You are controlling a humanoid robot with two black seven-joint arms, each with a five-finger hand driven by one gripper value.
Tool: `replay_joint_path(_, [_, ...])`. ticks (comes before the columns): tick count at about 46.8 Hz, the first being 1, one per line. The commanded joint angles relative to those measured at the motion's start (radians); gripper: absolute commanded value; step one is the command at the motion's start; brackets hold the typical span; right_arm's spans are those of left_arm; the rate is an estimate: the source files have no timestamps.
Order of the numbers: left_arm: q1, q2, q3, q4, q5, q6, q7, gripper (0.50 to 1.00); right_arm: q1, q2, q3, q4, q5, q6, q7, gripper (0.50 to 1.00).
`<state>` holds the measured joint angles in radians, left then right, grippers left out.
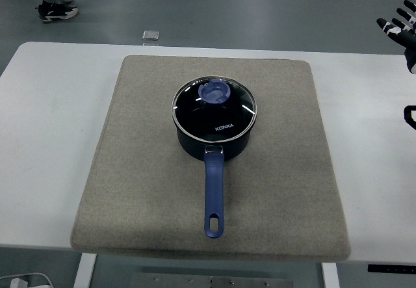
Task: Lift the pot lid and place it to the right of the pot.
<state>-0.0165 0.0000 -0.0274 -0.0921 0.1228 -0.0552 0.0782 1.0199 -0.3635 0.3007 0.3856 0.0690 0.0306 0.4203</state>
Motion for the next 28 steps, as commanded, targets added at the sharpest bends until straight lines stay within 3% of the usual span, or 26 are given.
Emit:
replay_joint_path(1, [0.001, 0.000, 0.000, 0.000, 0.000, 0.000, 0.000, 1.000, 0.002, 0.000, 0.000, 0.001, 0.000, 0.000, 0.000, 0.907])
replay_joint_path(28, [0.000, 0.000, 0.000, 0.000, 0.000, 0.000, 0.000, 1.000, -0.004, 0.005, 0.000, 0.001, 0.000, 0.000, 0.000, 0.907])
